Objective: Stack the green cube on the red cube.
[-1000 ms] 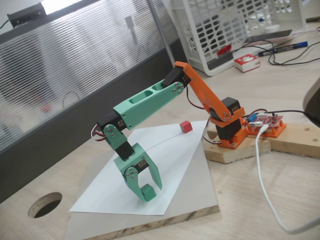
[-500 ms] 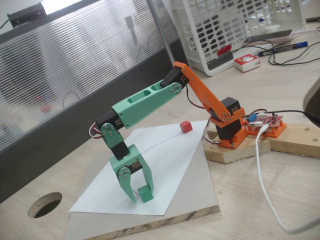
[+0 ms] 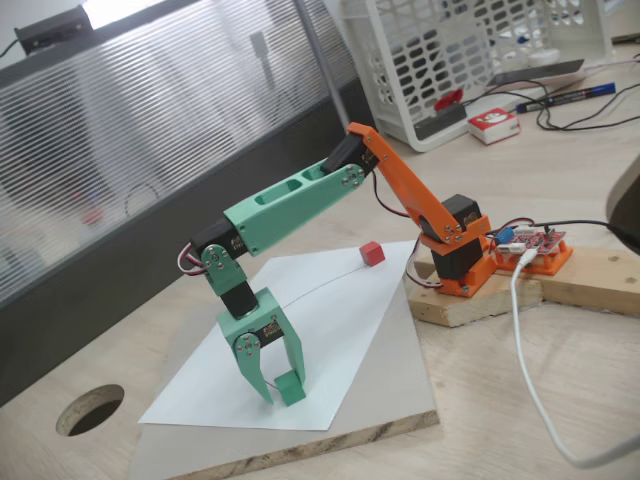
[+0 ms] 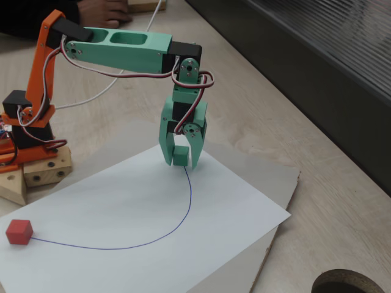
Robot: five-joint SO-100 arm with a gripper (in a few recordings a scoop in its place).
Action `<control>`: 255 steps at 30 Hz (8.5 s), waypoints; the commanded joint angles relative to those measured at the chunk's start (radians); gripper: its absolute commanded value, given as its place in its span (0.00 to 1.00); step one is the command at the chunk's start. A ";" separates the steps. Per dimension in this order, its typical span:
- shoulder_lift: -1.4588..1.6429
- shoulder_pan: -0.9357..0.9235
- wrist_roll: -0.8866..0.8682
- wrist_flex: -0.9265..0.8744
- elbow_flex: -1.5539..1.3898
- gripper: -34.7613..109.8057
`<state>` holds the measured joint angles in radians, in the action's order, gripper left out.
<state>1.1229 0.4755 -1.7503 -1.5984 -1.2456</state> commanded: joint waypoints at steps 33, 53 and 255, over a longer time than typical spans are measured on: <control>0.031 0.008 0.005 -0.003 0.015 0.36; 0.034 0.008 0.005 -0.005 0.015 0.33; 0.057 -0.716 0.006 0.100 0.147 0.33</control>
<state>1.1536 -0.2040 -1.7319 -1.4926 -1.1121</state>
